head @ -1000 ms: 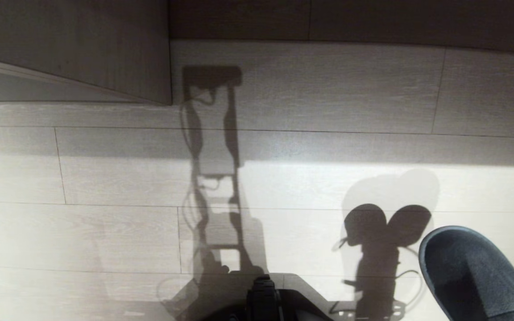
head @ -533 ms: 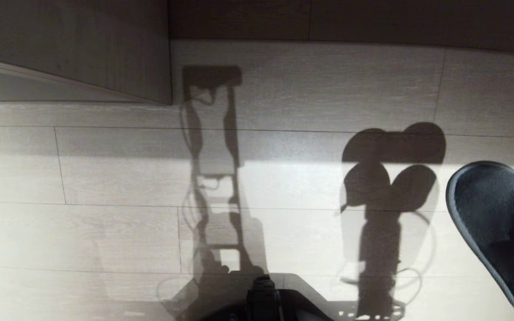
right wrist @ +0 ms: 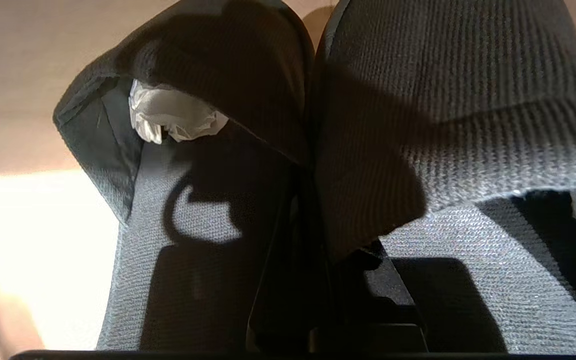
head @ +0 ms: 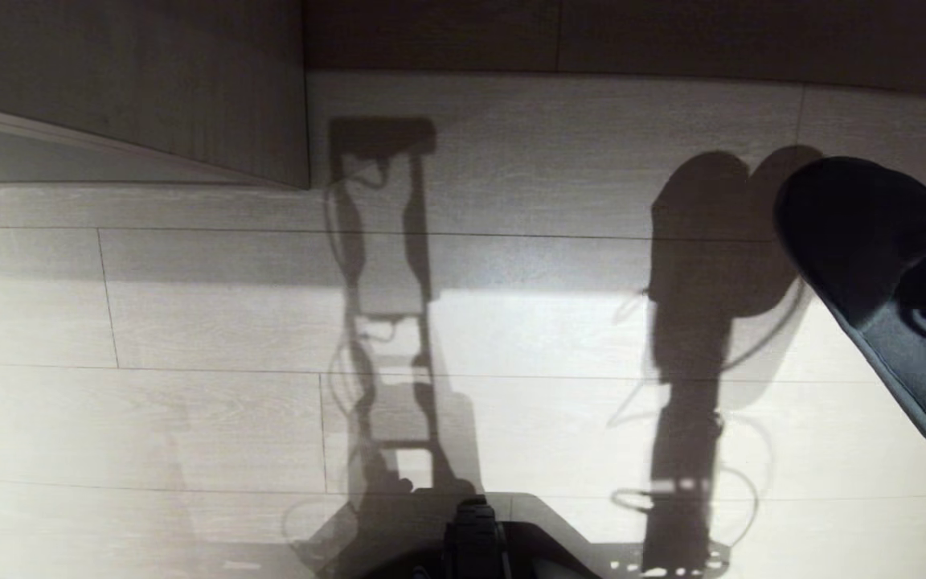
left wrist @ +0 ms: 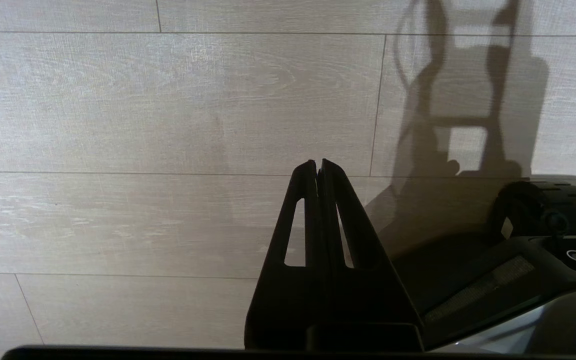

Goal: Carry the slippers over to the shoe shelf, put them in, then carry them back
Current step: Place the slippers on the floor

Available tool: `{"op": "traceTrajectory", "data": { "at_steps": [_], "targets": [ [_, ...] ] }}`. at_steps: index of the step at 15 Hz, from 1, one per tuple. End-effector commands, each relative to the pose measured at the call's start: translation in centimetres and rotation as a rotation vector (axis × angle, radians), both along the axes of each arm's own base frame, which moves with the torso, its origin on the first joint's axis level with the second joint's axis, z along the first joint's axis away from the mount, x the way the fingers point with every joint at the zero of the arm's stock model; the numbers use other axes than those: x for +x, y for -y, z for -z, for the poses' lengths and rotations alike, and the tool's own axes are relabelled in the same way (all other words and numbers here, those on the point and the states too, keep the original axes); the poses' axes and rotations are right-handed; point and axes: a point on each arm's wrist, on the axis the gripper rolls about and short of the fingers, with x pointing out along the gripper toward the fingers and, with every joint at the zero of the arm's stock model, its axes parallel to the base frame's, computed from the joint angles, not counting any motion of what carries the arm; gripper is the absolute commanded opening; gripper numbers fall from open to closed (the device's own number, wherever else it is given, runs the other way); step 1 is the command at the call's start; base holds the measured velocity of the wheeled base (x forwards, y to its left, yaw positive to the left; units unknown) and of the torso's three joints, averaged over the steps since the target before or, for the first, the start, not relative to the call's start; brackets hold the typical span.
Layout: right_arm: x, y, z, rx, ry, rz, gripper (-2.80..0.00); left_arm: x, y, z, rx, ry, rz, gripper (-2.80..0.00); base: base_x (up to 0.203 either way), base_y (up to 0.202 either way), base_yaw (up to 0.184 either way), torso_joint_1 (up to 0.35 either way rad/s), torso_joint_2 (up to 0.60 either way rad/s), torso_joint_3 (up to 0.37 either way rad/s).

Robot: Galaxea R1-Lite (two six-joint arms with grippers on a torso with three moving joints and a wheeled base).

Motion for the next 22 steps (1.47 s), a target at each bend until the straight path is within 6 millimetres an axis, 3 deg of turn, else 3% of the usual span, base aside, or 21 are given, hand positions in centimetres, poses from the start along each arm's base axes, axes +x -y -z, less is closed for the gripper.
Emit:
{"op": "traceTrajectory", "data": {
  "at_steps": [1, 6, 10, 13, 22],
  "targets": [
    [3.3, 0.2, 0.5, 0.002, -0.025, 0.011, -2.80, 0.0, 0.0, 0.0, -0.001, 0.001, -0.001, -2.80, 0.000, 0.000, 0.000, 0.000, 0.00, 0.000],
    [6.8, 0.6, -0.7, -0.002, 0.170, 0.026, -2.80, 0.0, 0.0, 0.0, -0.001, 0.001, -0.001, -2.80, 0.000, 0.000, 0.000, 0.000, 0.00, 0.000],
    [8.1, 0.7, -1.3, 0.002, 0.226, 0.022, -2.80, 0.0, 0.0, 0.0, -0.001, 0.003, -0.001, -2.80, 0.000, 0.000, 0.000, 0.000, 0.00, 0.000],
    [12.0, 0.9, -1.5, 0.018, 0.243, 0.016, -2.80, 0.0, 0.0, 0.0, -0.001, 0.002, -0.001, -2.80, 0.000, 0.000, 0.000, 0.000, 0.00, 0.000],
    [19.8, 1.3, -2.7, 0.026, 0.366, 0.006, -2.80, 0.0, 0.0, 0.0, -0.001, 0.001, -0.001, -2.80, 0.000, 0.000, 0.000, 0.000, 0.00, 0.000]
  ]
}}
